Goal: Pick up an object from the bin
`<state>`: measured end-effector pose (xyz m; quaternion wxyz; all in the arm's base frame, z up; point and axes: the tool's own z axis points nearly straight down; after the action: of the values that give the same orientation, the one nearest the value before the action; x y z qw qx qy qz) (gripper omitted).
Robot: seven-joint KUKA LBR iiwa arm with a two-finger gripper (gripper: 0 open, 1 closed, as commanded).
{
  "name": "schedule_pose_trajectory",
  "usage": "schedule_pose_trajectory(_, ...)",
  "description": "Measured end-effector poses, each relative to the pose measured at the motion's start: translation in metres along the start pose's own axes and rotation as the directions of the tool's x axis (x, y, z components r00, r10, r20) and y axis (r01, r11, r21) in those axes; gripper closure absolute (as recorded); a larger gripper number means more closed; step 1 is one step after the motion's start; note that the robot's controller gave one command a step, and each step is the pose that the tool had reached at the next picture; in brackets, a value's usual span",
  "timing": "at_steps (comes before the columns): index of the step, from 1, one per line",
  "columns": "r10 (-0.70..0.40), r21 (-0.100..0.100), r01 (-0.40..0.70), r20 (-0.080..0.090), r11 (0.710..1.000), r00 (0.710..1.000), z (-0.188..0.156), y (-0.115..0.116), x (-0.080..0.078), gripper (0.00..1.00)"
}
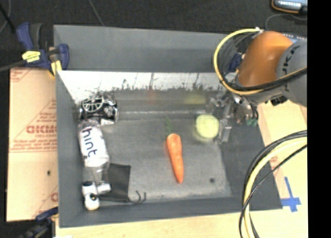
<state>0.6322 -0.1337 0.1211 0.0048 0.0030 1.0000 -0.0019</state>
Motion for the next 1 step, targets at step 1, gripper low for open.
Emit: schedule_pose_trajectory(1,0.028,0.0,-0.028,0.004,1.0,1.0,0.0272,-0.0024,0.0003,0.0)
